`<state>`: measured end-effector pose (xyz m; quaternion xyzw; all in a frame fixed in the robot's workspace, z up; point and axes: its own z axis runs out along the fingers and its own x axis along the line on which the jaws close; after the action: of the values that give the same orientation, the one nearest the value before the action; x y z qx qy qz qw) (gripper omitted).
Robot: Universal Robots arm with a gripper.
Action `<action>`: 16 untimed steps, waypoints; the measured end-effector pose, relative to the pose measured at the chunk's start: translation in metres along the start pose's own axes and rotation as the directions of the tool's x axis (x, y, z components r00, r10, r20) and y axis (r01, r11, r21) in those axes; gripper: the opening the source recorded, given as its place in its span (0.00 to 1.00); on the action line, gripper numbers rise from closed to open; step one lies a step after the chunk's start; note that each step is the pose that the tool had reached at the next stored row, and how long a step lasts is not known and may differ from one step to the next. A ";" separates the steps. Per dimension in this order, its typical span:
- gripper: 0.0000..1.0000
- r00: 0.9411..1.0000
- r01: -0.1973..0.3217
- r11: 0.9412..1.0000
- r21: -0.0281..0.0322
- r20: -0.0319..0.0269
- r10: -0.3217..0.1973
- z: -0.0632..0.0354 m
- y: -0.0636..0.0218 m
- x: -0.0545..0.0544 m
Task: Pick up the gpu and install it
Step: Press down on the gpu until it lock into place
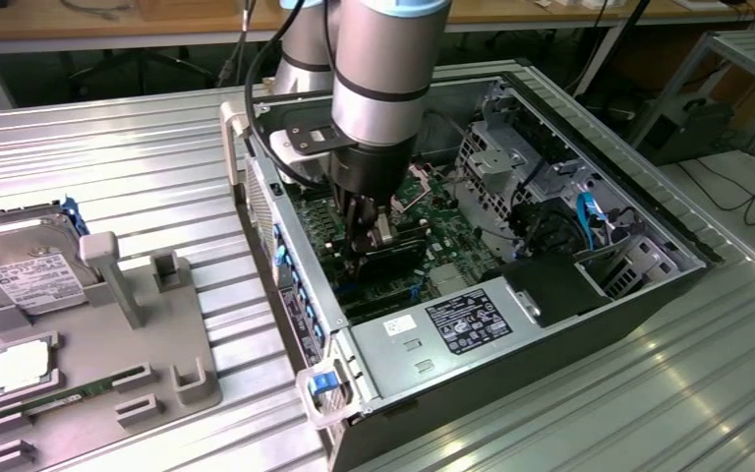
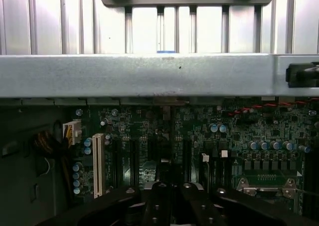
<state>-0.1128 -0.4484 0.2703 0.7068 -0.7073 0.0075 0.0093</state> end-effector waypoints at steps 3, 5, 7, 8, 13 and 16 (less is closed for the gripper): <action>0.11 1.000 0.000 1.000 -0.001 -0.002 0.000 -0.0058 0.0000 -0.001; 0.11 1.000 0.000 1.000 -0.001 -0.002 0.000 -0.0091 0.0000 -0.001; 0.11 1.000 0.000 1.000 -0.001 -0.001 0.000 -0.0101 0.0000 -0.001; 0.11 1.000 0.000 1.000 -0.001 -0.001 0.000 -0.0104 0.0000 -0.001; 0.11 1.000 0.000 1.000 -0.001 -0.002 0.000 -0.0108 0.0000 -0.001; 0.11 1.000 0.000 1.000 -0.001 -0.002 0.000 -0.0108 0.0000 -0.001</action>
<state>-0.1128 -0.4467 0.2811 0.7069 -0.7072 0.0077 0.0101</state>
